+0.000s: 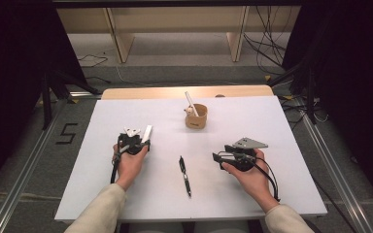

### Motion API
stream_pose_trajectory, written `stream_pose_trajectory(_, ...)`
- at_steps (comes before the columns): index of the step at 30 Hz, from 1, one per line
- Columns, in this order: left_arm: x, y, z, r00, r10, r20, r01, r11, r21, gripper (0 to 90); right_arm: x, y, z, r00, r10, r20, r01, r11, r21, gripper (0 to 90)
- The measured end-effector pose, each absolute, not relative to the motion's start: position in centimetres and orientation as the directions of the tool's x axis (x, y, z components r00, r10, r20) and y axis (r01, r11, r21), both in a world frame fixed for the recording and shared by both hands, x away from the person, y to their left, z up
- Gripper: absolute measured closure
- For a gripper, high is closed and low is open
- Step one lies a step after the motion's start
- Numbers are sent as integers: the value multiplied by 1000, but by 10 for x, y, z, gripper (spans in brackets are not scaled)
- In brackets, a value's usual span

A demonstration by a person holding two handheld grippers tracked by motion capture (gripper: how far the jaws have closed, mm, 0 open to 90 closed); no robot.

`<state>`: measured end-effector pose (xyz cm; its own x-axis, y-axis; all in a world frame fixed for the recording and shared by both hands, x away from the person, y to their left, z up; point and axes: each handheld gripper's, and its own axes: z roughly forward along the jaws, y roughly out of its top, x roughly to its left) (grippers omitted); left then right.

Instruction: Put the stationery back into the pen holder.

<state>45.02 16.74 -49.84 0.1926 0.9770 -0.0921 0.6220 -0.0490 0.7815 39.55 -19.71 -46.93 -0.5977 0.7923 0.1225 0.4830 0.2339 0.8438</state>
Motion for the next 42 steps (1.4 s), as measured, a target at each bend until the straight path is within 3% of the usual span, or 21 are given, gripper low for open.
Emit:
stream_pose_trajectory(31,439,160,-475,265,962,-70,589,-104,801,651,395,-196,-470,-607,786,116,476,243,845,386)
stream_pose_trajectory(42,418,158,-460,320,944,-76,592,-137,794,651,390,-184,-474,-677,734,49,405,317,858,346)
